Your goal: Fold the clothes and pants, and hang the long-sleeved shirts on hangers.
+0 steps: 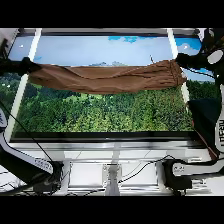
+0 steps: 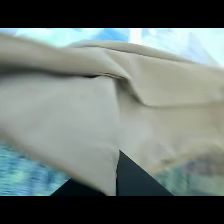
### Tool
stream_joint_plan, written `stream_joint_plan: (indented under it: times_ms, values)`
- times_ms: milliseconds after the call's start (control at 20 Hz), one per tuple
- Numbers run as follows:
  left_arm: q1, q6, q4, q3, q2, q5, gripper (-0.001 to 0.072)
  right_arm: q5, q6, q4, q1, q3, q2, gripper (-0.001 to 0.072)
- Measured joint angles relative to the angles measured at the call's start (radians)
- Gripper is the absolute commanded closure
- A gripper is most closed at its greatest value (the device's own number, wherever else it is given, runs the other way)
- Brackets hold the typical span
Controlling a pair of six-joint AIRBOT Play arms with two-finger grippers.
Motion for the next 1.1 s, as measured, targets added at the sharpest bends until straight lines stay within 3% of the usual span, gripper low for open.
stream_joint_plan:
  times_ms: [500, 750, 1100]
  values:
    - [-0.021, 0.012, -0.114, 0.014, 0.186, -0.162, 0.0686, -0.219, -0.036, -0.002, 0.359, 0.0, -0.053, 0.0672]
    - [-0.069, 0.042, -0.173, 0.014, 0.198, -0.202, 0.0686, -0.296, -0.02, 0.104, 0.528, 0.062, -0.22, 0.0674]
    - [-0.114, 0.051, -0.215, 0.014, 0.2, -0.218, 0.0685, -0.257, -0.007, 0.243, 0.744, 0.371, -0.506, 0.0675]
